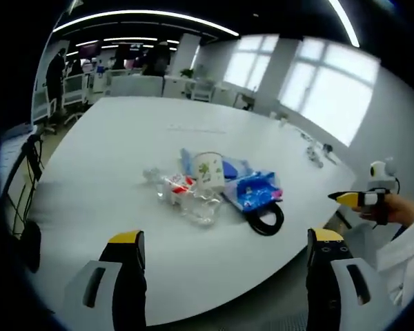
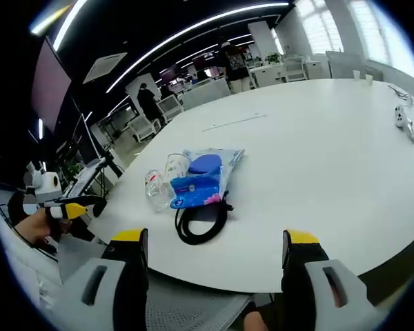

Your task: Arrange the tabletop items into an orderly group along one side of the table until the central work area is clear of visible clutter.

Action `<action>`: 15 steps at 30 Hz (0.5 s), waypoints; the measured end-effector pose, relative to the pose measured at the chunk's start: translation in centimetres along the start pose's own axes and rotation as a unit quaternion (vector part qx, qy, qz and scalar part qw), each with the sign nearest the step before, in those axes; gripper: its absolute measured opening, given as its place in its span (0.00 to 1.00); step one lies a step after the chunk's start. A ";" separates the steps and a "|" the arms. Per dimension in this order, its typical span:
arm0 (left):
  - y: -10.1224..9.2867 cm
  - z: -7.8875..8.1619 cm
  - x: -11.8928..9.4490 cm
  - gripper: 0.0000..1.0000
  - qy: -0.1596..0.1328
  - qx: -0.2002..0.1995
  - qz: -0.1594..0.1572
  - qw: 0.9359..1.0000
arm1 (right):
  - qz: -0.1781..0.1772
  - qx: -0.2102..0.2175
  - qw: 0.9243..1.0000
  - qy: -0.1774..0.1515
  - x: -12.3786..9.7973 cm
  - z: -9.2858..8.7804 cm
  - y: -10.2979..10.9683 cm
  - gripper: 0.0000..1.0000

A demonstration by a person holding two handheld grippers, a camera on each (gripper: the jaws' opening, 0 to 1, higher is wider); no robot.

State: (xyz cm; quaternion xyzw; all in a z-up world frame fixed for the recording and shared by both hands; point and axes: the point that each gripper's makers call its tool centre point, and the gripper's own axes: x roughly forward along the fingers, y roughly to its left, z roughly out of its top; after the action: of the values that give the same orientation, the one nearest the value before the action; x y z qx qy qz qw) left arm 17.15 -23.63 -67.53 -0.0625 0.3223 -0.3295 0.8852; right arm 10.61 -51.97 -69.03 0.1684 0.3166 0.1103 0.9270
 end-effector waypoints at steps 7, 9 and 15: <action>0.1 -0.5 -0.3 0.94 0.009 0.000 0.000 1.000 | 0.003 0.004 1.000 0.002 0.0 -0.4 0.2 0.77; 0.2 -0.5 -0.3 0.94 0.010 0.003 0.001 1.000 | 0.003 0.006 1.000 0.003 0.0 -0.6 0.1 0.76; 0.5 -0.2 -0.6 0.94 0.008 0.002 0.006 1.000 | 0.005 0.012 1.000 0.002 0.1 -0.7 0.3 0.75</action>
State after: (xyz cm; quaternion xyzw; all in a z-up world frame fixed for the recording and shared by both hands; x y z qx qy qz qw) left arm 16.93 -22.89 -67.58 -0.0565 0.3295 -0.3256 0.8844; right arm 10.20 -51.51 -69.46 0.1813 0.3190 0.1113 0.9236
